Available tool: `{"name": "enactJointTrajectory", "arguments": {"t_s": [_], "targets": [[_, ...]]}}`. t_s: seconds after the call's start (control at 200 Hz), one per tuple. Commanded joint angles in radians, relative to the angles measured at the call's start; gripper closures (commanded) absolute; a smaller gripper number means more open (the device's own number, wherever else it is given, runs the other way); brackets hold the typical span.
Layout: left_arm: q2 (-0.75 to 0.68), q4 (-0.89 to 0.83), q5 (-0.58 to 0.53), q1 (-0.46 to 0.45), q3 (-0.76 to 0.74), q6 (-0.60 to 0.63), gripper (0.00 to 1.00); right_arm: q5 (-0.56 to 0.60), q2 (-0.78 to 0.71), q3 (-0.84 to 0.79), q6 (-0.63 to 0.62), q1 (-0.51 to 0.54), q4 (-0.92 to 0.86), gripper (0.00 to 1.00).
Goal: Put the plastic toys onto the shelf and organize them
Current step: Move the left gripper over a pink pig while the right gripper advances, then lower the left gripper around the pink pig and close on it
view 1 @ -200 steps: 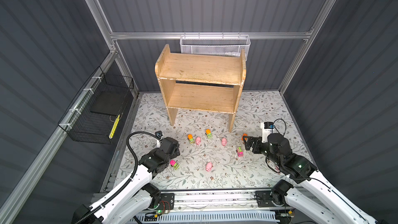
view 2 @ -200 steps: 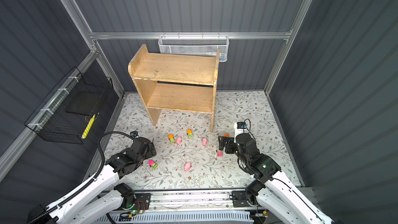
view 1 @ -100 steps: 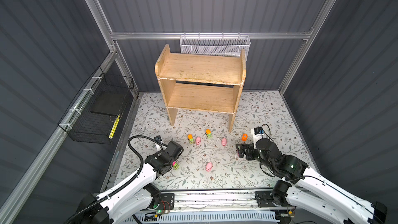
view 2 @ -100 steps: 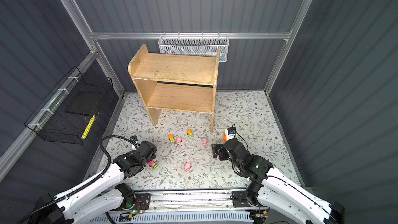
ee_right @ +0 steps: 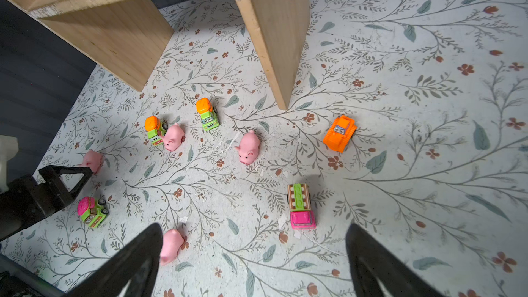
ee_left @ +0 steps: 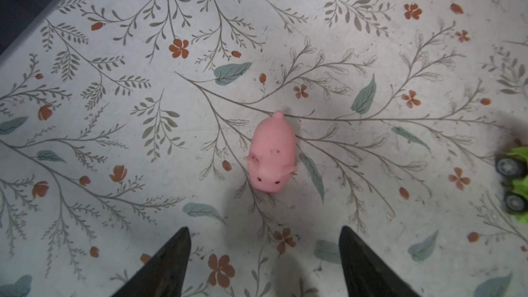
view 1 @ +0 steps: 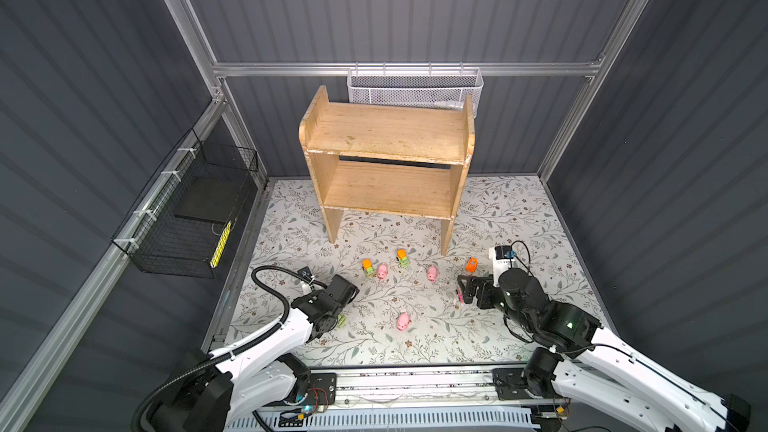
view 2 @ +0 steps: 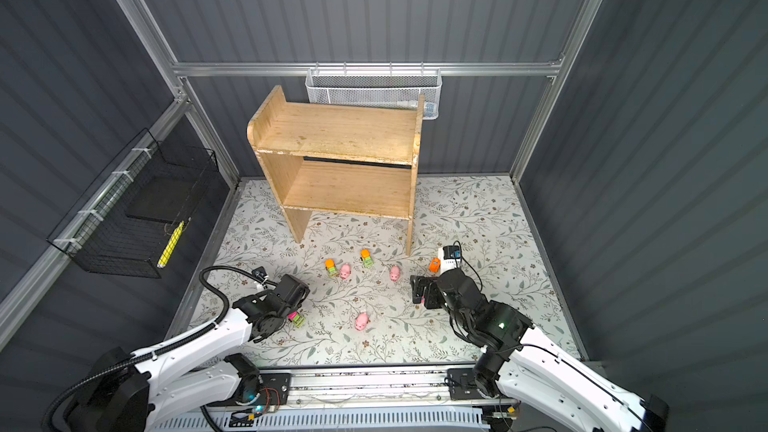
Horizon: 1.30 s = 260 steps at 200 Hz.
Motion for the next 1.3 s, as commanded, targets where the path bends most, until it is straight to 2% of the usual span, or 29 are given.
{"name": "enactJointTrajectory", "arguments": {"t_s": [0.0, 0.125, 0.265, 0.35, 0.87, 1.106, 1.296], "targets": [[0.05, 0.037, -0.031, 0.002, 0.04, 0.011, 0.22, 0.022, -0.01, -0.015, 0.018, 0.004, -0.012, 0.01], [0.061, 0.087, -0.001, 0.051, 0.037, 0.035, 0.24, 0.021, -0.013, -0.012, 0.017, 0.005, -0.02, 0.01], [0.058, 0.141, 0.081, 0.147, 0.022, 0.075, 0.25, 0.023, -0.014, -0.017, 0.018, 0.005, -0.02, 0.01], [0.072, 0.157, 0.093, 0.166, 0.025, 0.088, 0.25, 0.022, -0.011, -0.018, 0.018, 0.005, -0.016, 0.01], [0.215, 0.247, 0.152, 0.175, 0.057, 0.118, 0.28, 0.022, -0.015, -0.038, 0.044, 0.006, -0.012, 0.01], [0.23, 0.247, 0.128, 0.175, 0.076, 0.146, 0.29, 0.027, -0.013, -0.04, 0.042, 0.006, -0.004, 0.01], [0.269, 0.243, 0.123, 0.175, 0.117, 0.194, 0.34, 0.013, 0.019, -0.038, 0.044, 0.006, 0.014, 0.01]]}}
